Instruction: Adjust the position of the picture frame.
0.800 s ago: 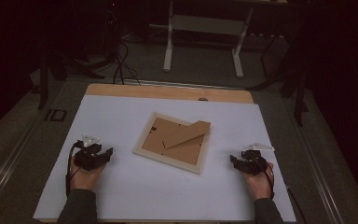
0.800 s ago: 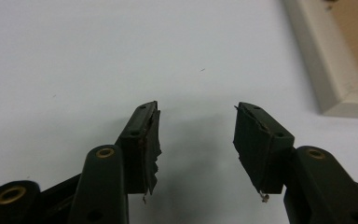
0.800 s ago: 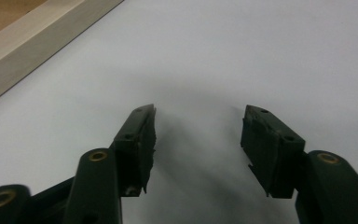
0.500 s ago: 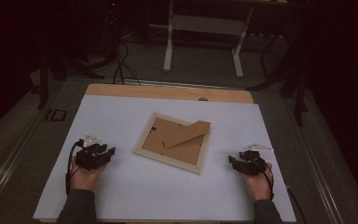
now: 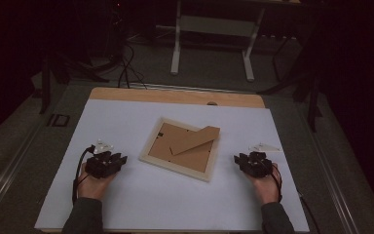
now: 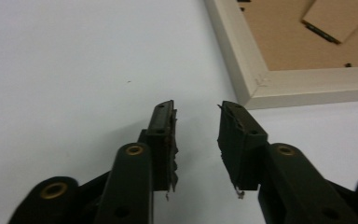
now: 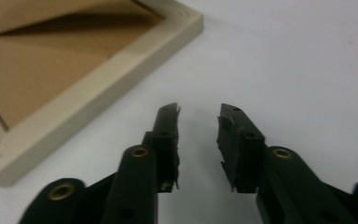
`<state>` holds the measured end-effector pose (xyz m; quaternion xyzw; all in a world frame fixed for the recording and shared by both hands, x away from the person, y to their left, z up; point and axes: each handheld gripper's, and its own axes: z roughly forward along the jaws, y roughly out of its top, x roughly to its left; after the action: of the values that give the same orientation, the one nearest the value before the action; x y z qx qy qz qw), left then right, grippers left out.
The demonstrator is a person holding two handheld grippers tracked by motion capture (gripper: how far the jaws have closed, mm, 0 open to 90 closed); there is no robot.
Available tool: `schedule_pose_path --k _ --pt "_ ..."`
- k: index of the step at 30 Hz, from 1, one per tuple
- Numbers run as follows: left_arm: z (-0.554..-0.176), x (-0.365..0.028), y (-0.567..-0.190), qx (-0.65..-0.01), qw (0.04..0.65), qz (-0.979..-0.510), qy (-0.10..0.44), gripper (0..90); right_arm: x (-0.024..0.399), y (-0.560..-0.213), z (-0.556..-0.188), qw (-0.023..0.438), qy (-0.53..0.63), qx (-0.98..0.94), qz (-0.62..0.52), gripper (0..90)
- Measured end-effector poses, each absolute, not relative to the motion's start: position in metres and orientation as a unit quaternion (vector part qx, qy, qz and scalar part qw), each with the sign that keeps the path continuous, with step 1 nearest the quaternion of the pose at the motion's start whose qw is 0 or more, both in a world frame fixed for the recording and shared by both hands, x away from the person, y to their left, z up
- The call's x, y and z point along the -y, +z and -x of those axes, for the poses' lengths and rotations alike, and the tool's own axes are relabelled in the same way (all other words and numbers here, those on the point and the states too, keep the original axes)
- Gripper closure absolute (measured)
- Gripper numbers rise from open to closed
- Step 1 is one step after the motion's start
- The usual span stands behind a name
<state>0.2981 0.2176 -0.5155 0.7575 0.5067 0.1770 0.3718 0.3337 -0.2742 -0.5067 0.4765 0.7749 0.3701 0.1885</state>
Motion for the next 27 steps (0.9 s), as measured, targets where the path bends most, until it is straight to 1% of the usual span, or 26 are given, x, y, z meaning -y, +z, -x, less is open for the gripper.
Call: schedule_pose_path --k 4,7,9,11,13,27 --pt "-0.297 -0.214 -0.515 -0.497 0.378 -0.762 0.170 75.1 0.270 -0.499 -0.340 0.195 0.377 -0.775 -0.468 78.8" --pt "-0.297 -0.211 -0.515 -0.491 0.378 -0.767 0.166 81.9 0.267 -0.492 -0.345 0.200 0.382 -0.775 -0.462 84.7" --pt "-0.297 -0.209 -0.516 -0.485 0.378 -0.771 0.164 86.9 0.265 -0.489 -0.349 0.204 0.384 -0.774 -0.461 87.2" --pt "-0.297 -0.208 -0.516 -0.480 0.383 -0.772 0.161 90.0 0.265 -0.488 -0.353 0.200 0.393 -0.770 -0.461 88.5" --pt "-0.298 -0.207 -0.517 -0.479 0.383 -0.774 0.160 90.0 0.265 -0.488 -0.358 0.192 0.402 -0.765 -0.465 89.3" --pt "-0.300 -0.195 -0.520 -0.467 0.378 -0.782 0.163 90.0 0.257 -0.501 -0.383 0.193 0.394 -0.763 -0.474 89.8"
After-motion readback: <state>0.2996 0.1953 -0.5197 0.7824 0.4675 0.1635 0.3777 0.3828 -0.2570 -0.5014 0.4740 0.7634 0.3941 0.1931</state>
